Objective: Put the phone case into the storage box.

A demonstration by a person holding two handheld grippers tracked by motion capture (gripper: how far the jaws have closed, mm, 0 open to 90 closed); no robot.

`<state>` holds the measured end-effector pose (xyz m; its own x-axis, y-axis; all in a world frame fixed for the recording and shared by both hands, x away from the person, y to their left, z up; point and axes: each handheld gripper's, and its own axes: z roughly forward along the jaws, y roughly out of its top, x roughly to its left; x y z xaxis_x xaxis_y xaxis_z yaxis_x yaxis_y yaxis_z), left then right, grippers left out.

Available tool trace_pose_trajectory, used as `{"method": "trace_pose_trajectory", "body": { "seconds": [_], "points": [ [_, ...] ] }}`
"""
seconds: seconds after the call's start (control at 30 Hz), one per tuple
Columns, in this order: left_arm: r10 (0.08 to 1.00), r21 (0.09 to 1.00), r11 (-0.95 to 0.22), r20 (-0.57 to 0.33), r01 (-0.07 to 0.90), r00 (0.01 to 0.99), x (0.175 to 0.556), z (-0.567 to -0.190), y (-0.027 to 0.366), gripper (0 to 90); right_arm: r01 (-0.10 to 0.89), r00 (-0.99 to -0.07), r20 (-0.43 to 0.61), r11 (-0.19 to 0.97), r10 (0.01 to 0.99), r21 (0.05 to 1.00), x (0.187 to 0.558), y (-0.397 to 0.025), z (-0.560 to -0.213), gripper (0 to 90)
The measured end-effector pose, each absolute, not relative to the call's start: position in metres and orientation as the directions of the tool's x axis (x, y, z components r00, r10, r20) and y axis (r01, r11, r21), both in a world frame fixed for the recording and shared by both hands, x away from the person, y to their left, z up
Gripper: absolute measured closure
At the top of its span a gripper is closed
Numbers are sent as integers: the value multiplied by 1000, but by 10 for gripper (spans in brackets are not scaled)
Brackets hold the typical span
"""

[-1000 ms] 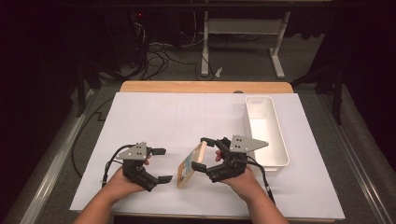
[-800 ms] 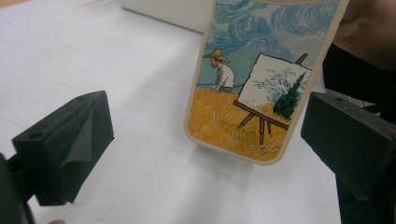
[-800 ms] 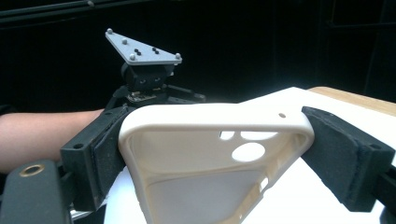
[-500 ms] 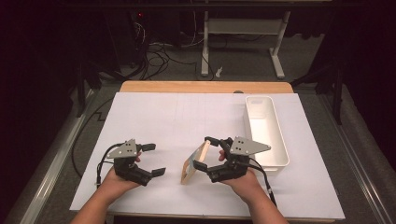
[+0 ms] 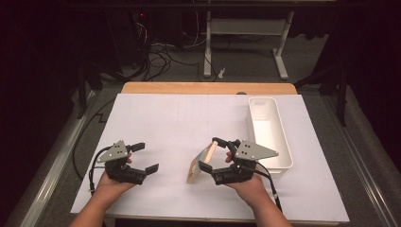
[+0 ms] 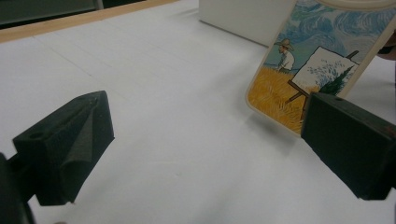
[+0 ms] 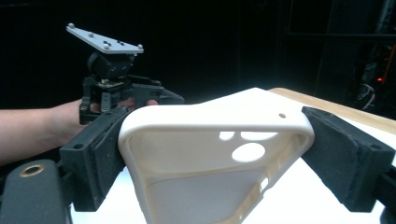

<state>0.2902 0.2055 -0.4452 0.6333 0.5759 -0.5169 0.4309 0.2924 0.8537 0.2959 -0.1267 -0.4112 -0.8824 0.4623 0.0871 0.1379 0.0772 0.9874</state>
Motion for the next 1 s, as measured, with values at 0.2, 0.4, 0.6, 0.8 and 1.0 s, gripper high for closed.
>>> {"method": "trace_pose_trajectory", "body": {
  "seconds": [0.2,0.4,0.6,0.8,1.0],
  "points": [
    [569,853,282,-518,440,638,290,-446,204,25,134,-867,72,92,493,987,295,-128,-411,129],
    [564,847,304,-529,436,635,290,-444,206,6,122,-852,49,107,522,987,291,-128,-410,129],
    [578,844,316,-533,433,618,293,-445,205,0,115,-837,27,126,547,985,288,-130,-409,128],
    [579,839,331,-541,431,610,294,-445,207,0,108,-814,21,116,580,987,287,-136,-406,128],
    [584,842,325,-537,431,609,294,-447,206,0,96,-796,17,99,605,990,285,-145,-403,128]
  ]
}}
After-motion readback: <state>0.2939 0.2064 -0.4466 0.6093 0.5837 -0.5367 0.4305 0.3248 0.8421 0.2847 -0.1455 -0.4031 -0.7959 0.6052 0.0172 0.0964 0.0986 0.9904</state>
